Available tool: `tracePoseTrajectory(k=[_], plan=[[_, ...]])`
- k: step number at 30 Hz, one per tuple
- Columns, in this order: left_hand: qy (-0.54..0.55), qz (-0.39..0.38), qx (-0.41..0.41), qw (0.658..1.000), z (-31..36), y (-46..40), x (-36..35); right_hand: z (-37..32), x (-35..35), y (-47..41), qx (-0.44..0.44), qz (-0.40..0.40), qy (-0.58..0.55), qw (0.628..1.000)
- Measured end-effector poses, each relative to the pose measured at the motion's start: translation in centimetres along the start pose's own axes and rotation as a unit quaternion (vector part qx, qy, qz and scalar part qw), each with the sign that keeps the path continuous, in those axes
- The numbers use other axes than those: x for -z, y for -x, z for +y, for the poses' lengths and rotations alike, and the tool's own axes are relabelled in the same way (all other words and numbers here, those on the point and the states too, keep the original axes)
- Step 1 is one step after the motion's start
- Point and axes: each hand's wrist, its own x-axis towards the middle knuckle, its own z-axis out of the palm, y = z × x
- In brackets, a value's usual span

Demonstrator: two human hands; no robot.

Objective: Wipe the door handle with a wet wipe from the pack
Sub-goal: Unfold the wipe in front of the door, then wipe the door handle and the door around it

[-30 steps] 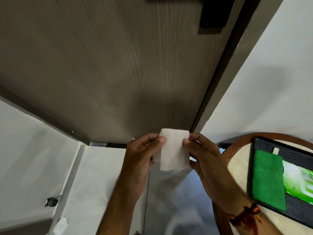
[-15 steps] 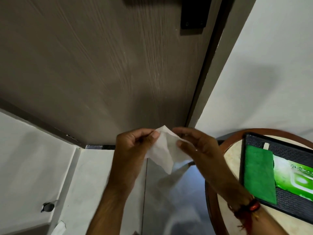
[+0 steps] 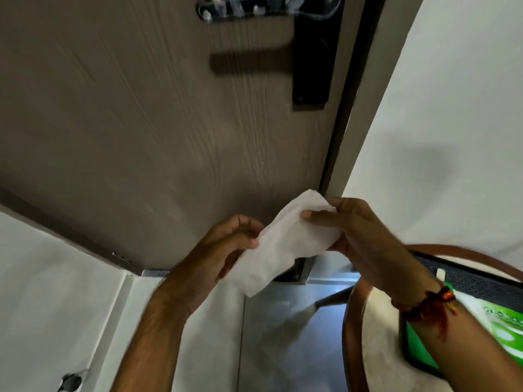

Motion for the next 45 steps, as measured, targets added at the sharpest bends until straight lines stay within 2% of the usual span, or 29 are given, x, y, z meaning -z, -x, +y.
tracePoseTrajectory(k=[2,4,8,11,13,16,19,21,24,27,29,31,34,37,39,40,41,43,44,45], plan=[[0.021,-0.03,-0.007,0.999,1.7,-0.7,-0.6,-1.5,-0.3,-0.3,0.03,0.001,0.027,0.999],[-0.01,-0.046,-0.039,0.998,3.5,-1.4,-1.2,-3.2,-0.6,-0.5,0.064,0.02,0.04,0.997],[-0.137,0.056,-0.189,0.971,8.1,-2.2,-1.0,-7.9,-0.8,-0.9,0.143,0.061,0.08,0.985],[-0.144,0.132,-0.327,0.925,11.9,-2.2,-1.1,-12.7,-1.2,-1.1,0.228,0.11,0.134,0.958],[-0.154,0.185,-0.378,0.894,14.2,-2.2,-1.4,-16.0,-1.7,-1.2,0.302,0.142,0.181,0.925],[-0.254,0.303,-0.424,0.815,17.6,-2.6,-1.0,-19.6,-2.4,-1.7,0.391,0.241,0.27,0.846],[-0.323,0.42,-0.453,0.717,20.4,-3.4,-0.5,-20.4,-2.9,-2.6,0.413,0.321,0.32,0.79],[-0.371,0.49,-0.435,0.658,21.1,-4.4,-1.0,-20.0,-3.2,-3.2,0.408,0.351,0.334,0.774],[-0.391,0.584,-0.384,0.599,21.0,-5.5,-3.3,-19.4,-3.2,-3.9,0.411,0.365,0.329,0.768],[-0.371,0.633,-0.415,0.538,19.8,-6.4,-5.2,-19.3,-2.9,-4.1,0.409,0.363,0.319,0.774],[-0.383,0.58,-0.477,0.538,18.3,-6.7,-6.5,-19.4,-2.7,-4.0,0.409,0.354,0.315,0.78],[-0.408,0.506,-0.51,0.563,16.8,-7.5,-7.9,-19.7,-2.6,-3.8,0.411,0.348,0.322,0.779],[-0.444,0.457,-0.487,0.597,15.5,-9.3,-8.7,-20.1,-2.4,-3.7,0.409,0.338,0.329,0.781],[-0.486,0.465,-0.451,0.588,14.5,-10.7,-8.6,-20.4,-2.3,-3.4,0.411,0.336,0.347,0.773],[-0.509,0.464,-0.453,0.566,14.2,-11.4,-8.7,-20.6,-1.8,-3.0,0.447,0.34,0.37,0.74],[-0.518,0.459,-0.464,0.553,14.3,-11.8,-8.8,-20.7,-1.6,-2.7,0.485,0.343,0.383,0.708],[-0.525,0.454,-0.479,0.538,14.5,-12.2,-8.9,-20.8,-1.2,-2.6,0.53,0.35,0.4,0.66],[-0.529,0.452,-0.506,0.509,14.8,-13.0,-8.9,-21.4,-0.2,-3.0,0.601,0.383,0.446,0.542],[-0.528,0.451,-0.514,0.503,14.7,-13.2,-8.8,-21.9,0.3,-3.6,0.611,0.397,0.472,0.496],[-0.528,0.447,-0.52,0.501,14.3,-13.3,-8.6,-22.4,0.8,-4.2,0.606,0.408,0.495,0.47]])
